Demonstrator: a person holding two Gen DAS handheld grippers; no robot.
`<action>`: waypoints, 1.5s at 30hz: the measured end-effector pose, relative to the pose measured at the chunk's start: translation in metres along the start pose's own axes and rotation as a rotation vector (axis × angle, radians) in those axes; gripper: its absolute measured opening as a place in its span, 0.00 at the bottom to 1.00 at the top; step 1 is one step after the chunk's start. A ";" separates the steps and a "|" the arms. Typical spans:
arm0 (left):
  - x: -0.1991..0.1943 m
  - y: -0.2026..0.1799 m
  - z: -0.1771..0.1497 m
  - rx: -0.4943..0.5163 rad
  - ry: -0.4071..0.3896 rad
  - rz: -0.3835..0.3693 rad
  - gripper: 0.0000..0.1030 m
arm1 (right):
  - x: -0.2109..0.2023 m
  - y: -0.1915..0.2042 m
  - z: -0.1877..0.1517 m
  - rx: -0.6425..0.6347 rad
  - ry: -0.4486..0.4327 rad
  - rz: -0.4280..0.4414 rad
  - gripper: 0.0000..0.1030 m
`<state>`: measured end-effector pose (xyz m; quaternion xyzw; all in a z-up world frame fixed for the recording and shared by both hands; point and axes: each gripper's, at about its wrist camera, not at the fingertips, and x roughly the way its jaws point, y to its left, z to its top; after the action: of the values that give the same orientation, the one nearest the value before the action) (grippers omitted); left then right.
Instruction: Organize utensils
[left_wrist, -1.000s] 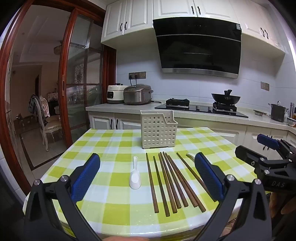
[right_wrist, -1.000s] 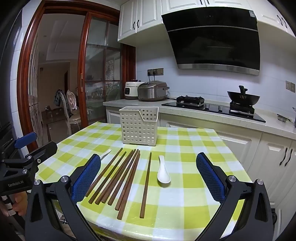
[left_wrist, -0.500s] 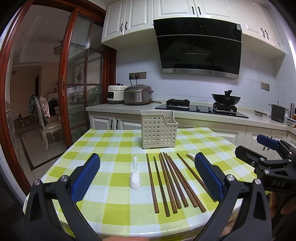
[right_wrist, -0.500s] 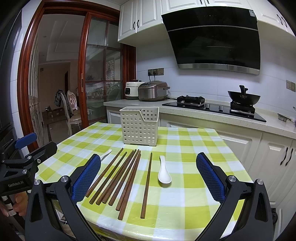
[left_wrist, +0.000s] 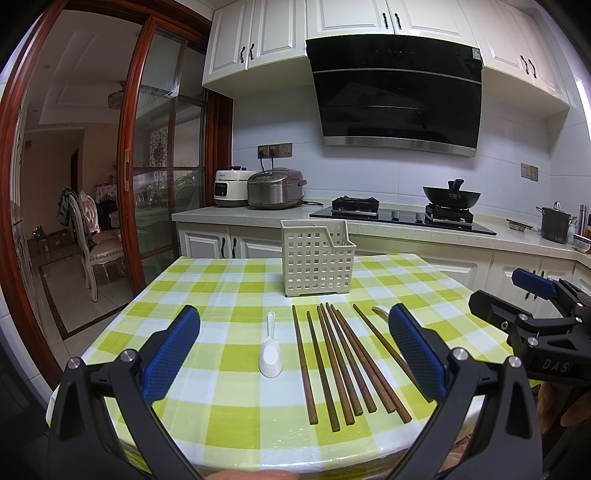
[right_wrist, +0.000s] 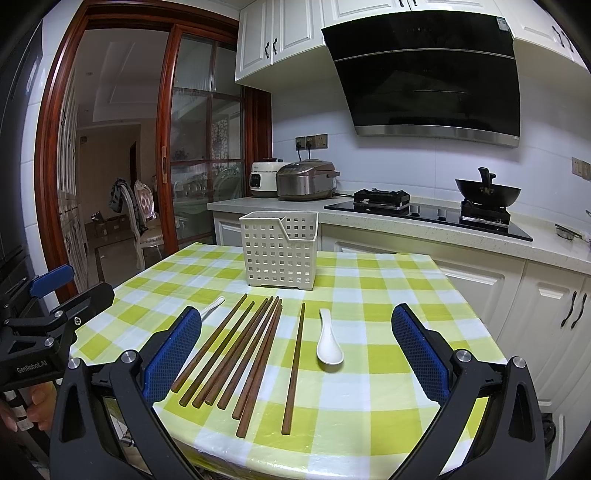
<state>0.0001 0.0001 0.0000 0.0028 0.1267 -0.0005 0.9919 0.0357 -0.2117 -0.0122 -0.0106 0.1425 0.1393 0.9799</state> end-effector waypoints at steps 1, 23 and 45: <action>0.000 0.000 0.000 0.001 0.000 0.000 0.96 | 0.000 0.000 0.000 0.001 -0.001 0.001 0.94; 0.000 0.000 0.000 0.000 0.001 -0.001 0.96 | 0.002 0.000 -0.002 0.004 0.002 0.003 0.94; 0.002 -0.003 0.000 0.001 0.000 -0.001 0.96 | 0.003 0.005 -0.005 0.008 0.004 0.006 0.94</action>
<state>0.0026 -0.0031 -0.0002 0.0034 0.1267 -0.0011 0.9919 0.0359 -0.2066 -0.0177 -0.0068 0.1450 0.1417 0.9792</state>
